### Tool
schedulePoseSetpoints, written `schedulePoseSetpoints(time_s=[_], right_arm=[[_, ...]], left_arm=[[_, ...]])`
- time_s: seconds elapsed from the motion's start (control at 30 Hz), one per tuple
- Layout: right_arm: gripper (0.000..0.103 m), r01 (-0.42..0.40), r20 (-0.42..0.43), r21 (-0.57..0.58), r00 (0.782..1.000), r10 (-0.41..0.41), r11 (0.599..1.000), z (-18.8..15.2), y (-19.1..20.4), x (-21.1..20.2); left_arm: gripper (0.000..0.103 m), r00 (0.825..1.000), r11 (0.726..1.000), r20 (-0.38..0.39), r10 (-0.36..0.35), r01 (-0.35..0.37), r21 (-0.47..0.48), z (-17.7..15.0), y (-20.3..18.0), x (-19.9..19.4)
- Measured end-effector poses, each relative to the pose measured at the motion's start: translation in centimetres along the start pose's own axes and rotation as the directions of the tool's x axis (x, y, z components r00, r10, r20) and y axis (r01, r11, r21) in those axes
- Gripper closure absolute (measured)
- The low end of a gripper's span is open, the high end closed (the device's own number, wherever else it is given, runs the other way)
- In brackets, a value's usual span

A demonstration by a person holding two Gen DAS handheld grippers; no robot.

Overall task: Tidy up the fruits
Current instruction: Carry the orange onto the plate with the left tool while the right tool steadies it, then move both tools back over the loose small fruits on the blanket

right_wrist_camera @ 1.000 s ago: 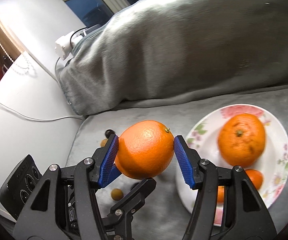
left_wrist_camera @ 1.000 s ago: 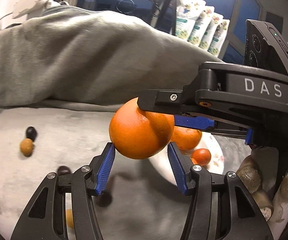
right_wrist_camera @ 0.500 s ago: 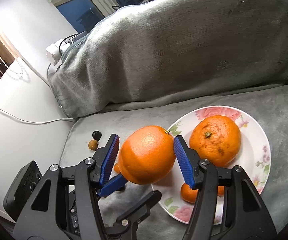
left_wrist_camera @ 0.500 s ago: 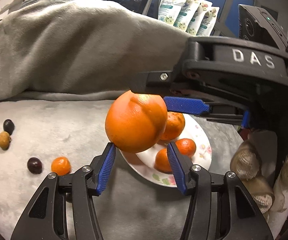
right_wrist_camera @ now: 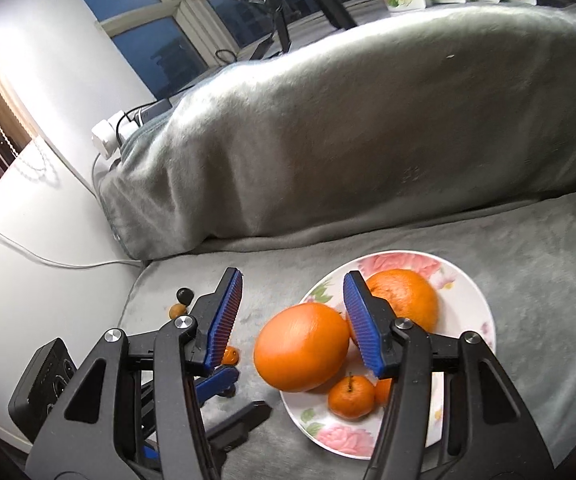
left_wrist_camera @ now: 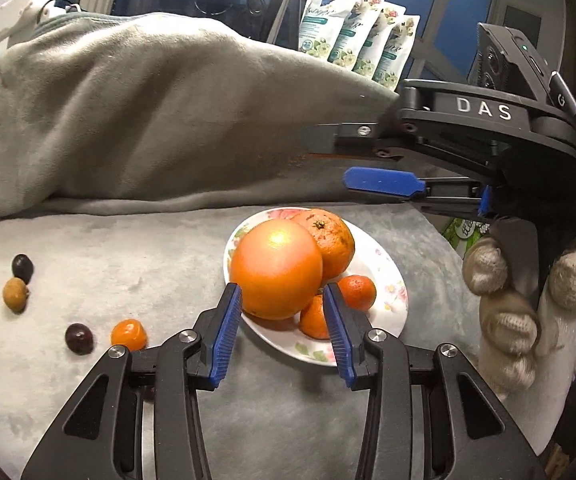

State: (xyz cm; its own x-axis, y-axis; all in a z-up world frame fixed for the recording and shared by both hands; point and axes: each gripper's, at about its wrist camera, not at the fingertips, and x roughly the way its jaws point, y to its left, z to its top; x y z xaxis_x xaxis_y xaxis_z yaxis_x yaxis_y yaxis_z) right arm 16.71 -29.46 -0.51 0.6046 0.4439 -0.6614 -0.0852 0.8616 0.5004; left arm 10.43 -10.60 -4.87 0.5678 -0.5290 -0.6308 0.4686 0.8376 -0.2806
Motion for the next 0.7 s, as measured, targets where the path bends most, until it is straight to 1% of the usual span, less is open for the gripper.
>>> schedulePoseSetpoints(time_s=[0.2, 0.27, 0.33, 0.4, 0.43, 0.5, 0.53, 0.63, 0.67, 0.7], right_arm=[[0.045, 0.01, -0.004, -0.009, 1.0, -0.01, 1.0, -0.6, -0.3, -0.5], [0.039, 0.021, -0.001, -0.026, 1.0, -0.022, 0.999, -0.9, -0.2, -0.7], [0.029, 0.03, 0.007, -0.03, 1.0, -0.03, 0.999, -1.2, -0.2, -1.0], [0.027, 0.033, 0.015, -0.039, 0.999, -0.033, 0.999, -1.4, -0.2, -1.4], [0.026, 0.036, 0.019, -0.05, 0.999, -0.035, 0.998, -1.5, -0.1, -1.6], [0.025, 0.051, 0.027, -0.076, 0.998, -0.049, 0.996, -1.8, 0.2, -1.8], [0.025, 0.058, 0.03, -0.086, 0.998, -0.056, 0.995, -1.9, 0.3, -2.0], [0.025, 0.07, 0.035, -0.111, 0.997, -0.066, 0.991, -2.4, 0.8, -2.3], [0.025, 0.071, 0.035, -0.115, 0.997, -0.068, 0.991, -2.5, 0.8, -2.4], [0.025, 0.073, 0.035, -0.118, 0.997, -0.069, 0.99, -2.7, 0.9, -2.5]], left_arm=[[0.063, 1.0, 1.0, -0.005, 0.006, -0.006, 0.003, -0.4, -0.2, -0.2], [0.062, 1.0, 1.0, -0.01, 0.005, -0.005, 0.011, -0.3, -0.4, -0.3], [0.059, 1.0, 1.0, -0.005, 0.015, -0.015, 0.023, -0.4, -0.6, -0.6], [0.052, 1.0, 0.999, 0.002, 0.02, -0.02, 0.029, -0.5, -0.6, -1.0], [0.051, 1.0, 0.999, 0.005, 0.022, -0.022, 0.029, -0.5, -0.6, -1.1], [0.046, 1.0, 0.999, 0.012, 0.026, -0.027, 0.03, -0.5, -0.6, -1.6], [0.045, 0.999, 0.999, 0.016, 0.028, -0.029, 0.029, -0.5, -0.6, -1.8], [0.045, 0.999, 0.999, 0.02, 0.036, -0.036, 0.034, -0.7, -0.5, -2.2], [0.045, 0.997, 0.997, 0.021, 0.07, -0.071, 0.035, -0.8, -0.5, -2.4], [0.045, 0.997, 0.996, 0.022, 0.074, -0.075, 0.04, -0.9, -0.4, -2.6]])
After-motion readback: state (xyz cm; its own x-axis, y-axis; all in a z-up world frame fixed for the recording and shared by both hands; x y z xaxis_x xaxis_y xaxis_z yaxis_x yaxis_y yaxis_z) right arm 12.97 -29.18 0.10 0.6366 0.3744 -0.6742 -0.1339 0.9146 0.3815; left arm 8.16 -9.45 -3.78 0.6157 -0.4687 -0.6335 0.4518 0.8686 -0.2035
